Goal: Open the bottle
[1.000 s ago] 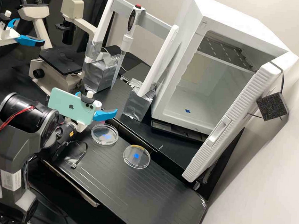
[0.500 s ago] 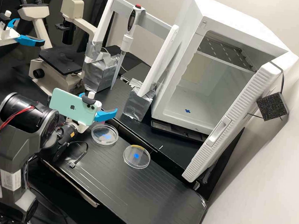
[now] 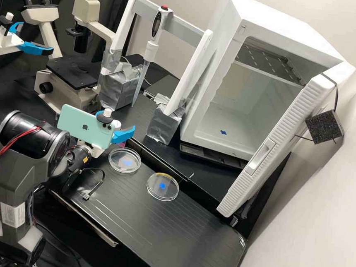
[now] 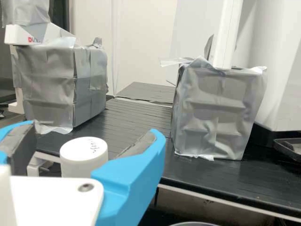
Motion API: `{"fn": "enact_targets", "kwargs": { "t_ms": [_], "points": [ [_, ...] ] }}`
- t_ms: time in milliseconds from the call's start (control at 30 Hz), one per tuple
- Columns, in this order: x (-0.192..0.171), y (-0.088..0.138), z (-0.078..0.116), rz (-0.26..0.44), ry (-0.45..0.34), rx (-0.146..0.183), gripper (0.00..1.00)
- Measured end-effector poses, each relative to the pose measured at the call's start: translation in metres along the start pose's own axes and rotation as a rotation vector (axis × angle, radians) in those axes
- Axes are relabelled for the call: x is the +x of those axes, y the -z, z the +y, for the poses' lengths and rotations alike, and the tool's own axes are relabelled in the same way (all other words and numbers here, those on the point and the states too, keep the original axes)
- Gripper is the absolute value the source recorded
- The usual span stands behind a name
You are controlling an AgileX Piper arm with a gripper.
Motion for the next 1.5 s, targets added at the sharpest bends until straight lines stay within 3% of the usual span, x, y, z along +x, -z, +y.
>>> {"fn": "enact_targets", "kwargs": {
  "t_ms": [1500],
  "points": [
    [0.0006, 0.0006, -0.0048, 0.001, 0.008, 0.004, 0.00]
  ]
}}
